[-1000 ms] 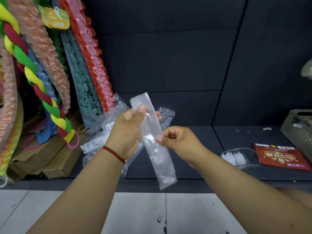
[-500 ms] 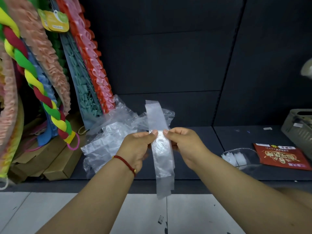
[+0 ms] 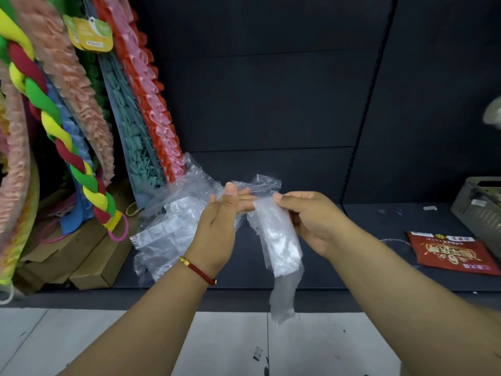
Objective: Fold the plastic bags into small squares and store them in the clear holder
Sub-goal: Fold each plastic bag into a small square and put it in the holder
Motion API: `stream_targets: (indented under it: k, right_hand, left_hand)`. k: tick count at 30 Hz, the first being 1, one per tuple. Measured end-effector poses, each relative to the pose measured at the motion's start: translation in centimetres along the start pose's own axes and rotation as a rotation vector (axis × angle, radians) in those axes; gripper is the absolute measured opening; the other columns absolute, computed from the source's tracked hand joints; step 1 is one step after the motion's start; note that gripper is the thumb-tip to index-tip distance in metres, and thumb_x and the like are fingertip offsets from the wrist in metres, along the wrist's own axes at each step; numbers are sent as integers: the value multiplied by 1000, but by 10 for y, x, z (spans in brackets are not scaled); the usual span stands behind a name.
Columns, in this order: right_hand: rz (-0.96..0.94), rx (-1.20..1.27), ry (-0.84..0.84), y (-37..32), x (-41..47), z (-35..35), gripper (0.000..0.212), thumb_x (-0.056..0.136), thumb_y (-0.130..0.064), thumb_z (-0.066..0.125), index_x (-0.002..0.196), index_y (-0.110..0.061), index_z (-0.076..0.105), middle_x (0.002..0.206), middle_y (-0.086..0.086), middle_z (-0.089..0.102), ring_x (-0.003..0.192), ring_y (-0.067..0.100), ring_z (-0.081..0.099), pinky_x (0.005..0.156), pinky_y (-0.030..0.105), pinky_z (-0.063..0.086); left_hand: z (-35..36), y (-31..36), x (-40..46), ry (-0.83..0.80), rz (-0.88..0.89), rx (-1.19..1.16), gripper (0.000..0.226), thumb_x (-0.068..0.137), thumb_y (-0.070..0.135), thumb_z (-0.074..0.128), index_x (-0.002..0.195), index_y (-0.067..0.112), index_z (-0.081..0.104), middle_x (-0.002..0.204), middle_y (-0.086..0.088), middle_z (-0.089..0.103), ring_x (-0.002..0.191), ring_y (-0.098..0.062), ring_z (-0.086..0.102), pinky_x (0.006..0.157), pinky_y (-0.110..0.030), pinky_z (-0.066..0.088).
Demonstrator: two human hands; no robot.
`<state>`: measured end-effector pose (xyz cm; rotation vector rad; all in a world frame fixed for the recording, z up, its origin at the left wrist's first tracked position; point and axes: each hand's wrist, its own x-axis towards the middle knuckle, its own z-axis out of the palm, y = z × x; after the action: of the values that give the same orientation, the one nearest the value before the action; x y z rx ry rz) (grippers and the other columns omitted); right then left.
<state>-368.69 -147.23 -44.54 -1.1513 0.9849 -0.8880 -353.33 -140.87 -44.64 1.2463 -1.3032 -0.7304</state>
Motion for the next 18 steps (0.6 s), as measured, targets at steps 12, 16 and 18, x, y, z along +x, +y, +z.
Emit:
stream_targets:
  k: [12, 16, 18]
  right_hand:
    - [-46, -26, -56, -2, 1, -6, 12, 86, -14, 69, 82, -3, 66, 78, 7, 71, 71, 16, 65, 68, 25, 54]
    - [-82, 25, -72, 2, 2, -2, 13, 86, -10, 68, 76, -4, 64, 74, 7, 69, 69, 15, 65, 70, 23, 55]
    - [-103, 35, -73, 3, 2, -1, 12, 86, -9, 68, 77, -3, 63, 75, 8, 69, 71, 17, 66, 71, 25, 56]
  left_hand:
    - [9, 8, 6, 14, -296, -581, 58, 100, 42, 37, 113, -8, 64, 108, -20, 72, 100, -26, 70, 91, -40, 55]
    - [15, 7, 3, 77, -270, -665, 21, 96, 6, 53, 102, -7, 67, 95, -21, 73, 86, -25, 72, 73, -31, 59]
    - [16, 4, 2, 57, -258, -654, 17, 93, -6, 53, 98, -4, 69, 92, -19, 73, 82, -24, 72, 66, -28, 58]
